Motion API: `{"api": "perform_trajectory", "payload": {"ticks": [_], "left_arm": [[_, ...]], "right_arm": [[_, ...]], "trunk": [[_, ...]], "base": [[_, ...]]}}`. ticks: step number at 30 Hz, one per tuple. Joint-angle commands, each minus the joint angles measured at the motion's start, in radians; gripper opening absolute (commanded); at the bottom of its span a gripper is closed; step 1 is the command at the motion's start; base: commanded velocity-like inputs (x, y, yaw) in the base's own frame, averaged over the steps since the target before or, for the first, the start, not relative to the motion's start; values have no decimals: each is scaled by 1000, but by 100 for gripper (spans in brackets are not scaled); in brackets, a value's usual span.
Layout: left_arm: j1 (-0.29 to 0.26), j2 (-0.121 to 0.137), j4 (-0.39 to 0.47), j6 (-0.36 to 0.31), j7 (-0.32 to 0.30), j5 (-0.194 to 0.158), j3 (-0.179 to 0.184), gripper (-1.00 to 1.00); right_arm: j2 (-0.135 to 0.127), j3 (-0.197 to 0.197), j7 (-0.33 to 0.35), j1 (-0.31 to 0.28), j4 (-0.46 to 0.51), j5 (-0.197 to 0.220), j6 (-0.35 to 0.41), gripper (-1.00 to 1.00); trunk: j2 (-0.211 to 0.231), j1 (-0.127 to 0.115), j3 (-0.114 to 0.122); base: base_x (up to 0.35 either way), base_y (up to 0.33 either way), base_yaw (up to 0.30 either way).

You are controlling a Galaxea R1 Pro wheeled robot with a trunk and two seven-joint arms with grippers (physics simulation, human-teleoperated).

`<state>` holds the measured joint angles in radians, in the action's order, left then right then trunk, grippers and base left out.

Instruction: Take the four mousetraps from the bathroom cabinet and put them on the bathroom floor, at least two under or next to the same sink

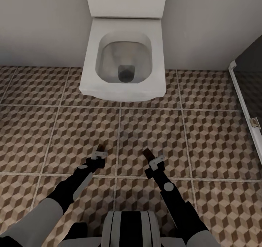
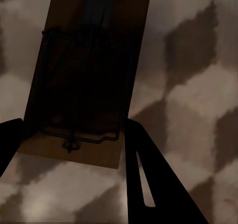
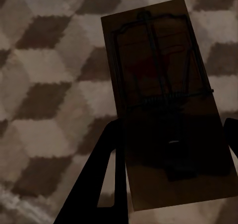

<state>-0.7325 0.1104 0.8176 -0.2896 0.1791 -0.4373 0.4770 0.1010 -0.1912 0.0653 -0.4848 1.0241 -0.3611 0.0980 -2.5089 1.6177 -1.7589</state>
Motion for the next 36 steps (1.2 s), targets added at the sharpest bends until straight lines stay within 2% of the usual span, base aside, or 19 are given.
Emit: {"api": "perform_trajectory", "payload": {"ticks": [1, 11, 30, 36], "left_arm": [[-1, 2, 1, -3, 11, -7, 6, -100], [-1, 2, -6, -3, 11, -7, 6, -100], [-1, 1, -6, -3, 11, -6, 8, -100], [-1, 0, -6, -3, 11, -6, 8, -100]], "right_arm": [[0, 1, 4, 0, 2, -10, 6, -100], [0, 0, 4, 0, 2, -10, 6, -100], [0, 1, 4, 0, 2, -10, 6, -100], [0, 1, 4, 0, 2, -10, 6, -100]], "trunk": [[0, 0, -1], [0, 0, -1], [0, 0, -1], [0, 0, -1]], "base": [[14, 0, 0], [102, 12, 0], [7, 1, 0], [169, 0, 0]]}}
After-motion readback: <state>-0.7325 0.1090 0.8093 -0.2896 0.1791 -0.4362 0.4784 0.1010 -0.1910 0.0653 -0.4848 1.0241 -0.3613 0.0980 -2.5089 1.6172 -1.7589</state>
